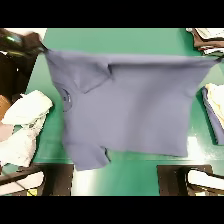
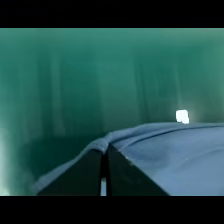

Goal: Fold the shirts.

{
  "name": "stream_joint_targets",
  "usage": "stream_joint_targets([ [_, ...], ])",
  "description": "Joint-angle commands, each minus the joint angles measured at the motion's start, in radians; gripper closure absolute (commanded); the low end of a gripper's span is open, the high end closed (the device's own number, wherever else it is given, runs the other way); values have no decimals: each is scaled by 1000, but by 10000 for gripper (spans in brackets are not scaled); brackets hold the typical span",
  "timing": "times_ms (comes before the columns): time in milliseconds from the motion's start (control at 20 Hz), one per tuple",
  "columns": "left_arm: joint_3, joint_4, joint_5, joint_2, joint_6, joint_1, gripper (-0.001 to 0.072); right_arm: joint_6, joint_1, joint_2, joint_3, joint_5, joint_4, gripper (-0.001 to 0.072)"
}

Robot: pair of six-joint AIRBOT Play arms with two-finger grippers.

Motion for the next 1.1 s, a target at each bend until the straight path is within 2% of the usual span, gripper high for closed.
stream_joint_targets([
  [0, -37, -56, 98, -220, 65, 1, 680, 21, 90, -264, 27, -3, -55, 697],
  [200, -35, -193, 367, -341, 106, 1, 680, 50, 105, -452, 200, -132, -35, 697],
  [300, -35, -198, 411, -352, 117, 3, 679, 57, 106, -489, 268, -158, -34, 697],
  [450, -35, -173, 282, -352, 204, 19, 680, 53, 105, -467, 246, -142, -46, 698],
  [550, -37, -74, 142, -352, 202, 26, 681, 33, 106, -417, 135, -142, -47, 698],
  [650, -61, -2, 68, -352, 203, 24, 681, 27, 108, -378, 8, -162, -47, 698],
  [850, -186, 8, 103, -352, 203, 24, 680, 19, 123, -345, -184, -214, -42, 697],
  [1050, -270, 8, 132, -352, 202, 24, 679, 11, 155, -345, -262, -230, -39, 696],
])
